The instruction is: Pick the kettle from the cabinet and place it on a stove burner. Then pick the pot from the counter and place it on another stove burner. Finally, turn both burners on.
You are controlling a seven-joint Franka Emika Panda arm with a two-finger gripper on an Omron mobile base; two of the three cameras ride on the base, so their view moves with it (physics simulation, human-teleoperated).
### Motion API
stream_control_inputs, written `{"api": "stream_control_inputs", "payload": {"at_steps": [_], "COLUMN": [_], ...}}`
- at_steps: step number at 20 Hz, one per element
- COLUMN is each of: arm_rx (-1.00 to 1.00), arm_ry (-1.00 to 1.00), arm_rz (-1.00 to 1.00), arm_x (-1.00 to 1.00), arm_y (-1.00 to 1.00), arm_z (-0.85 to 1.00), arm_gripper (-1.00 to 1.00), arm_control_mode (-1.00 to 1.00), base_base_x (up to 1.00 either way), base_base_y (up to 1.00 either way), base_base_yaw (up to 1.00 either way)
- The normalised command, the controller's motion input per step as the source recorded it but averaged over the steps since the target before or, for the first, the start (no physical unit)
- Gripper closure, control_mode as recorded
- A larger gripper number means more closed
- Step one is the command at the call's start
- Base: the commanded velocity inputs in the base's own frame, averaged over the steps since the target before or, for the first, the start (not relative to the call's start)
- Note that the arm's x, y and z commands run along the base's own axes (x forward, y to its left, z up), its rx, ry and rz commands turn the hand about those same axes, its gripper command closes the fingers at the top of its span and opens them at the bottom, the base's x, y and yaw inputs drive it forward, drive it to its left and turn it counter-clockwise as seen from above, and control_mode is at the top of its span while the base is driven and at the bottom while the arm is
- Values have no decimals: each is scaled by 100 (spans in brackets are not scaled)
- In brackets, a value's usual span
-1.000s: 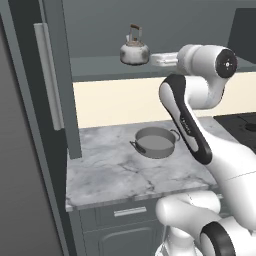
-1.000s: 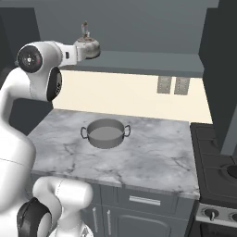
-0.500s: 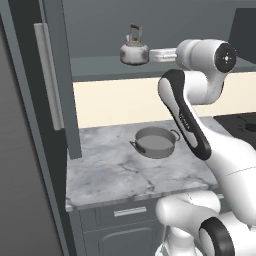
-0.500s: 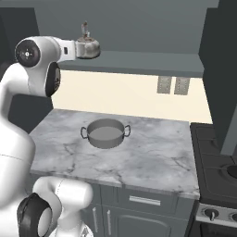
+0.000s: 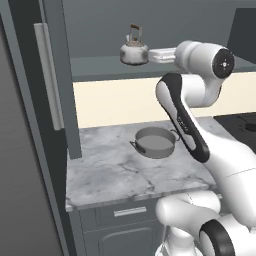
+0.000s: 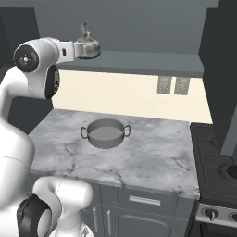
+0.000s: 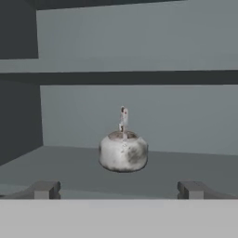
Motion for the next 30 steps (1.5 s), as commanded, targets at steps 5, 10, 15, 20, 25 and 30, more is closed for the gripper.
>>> {"api": "stream_control_inputs", "payload": {"at_steps": [5,10,15,20,25,30], "arm_rx": [0,0,0,0,0,0], "arm_ry": [0,0,0,0,1,0], "arm_rz": [0,0,0,0,0,0], "arm_x": [0,0,1,12,32,30], "arm_y": [0,0,0,0,2,0], "arm_z": [0,0,0,0,0,0], "arm_gripper": [-100,-100,-100,-100,-100,-100], "arm_control_mode": [-100,-100,-100,-100,-100,-100], "base_base_x": [0,0,0,0,0,0], "base_base_y": [0,0,0,0,0,0], "base_base_yaw": [0,0,0,0,0,0]}}
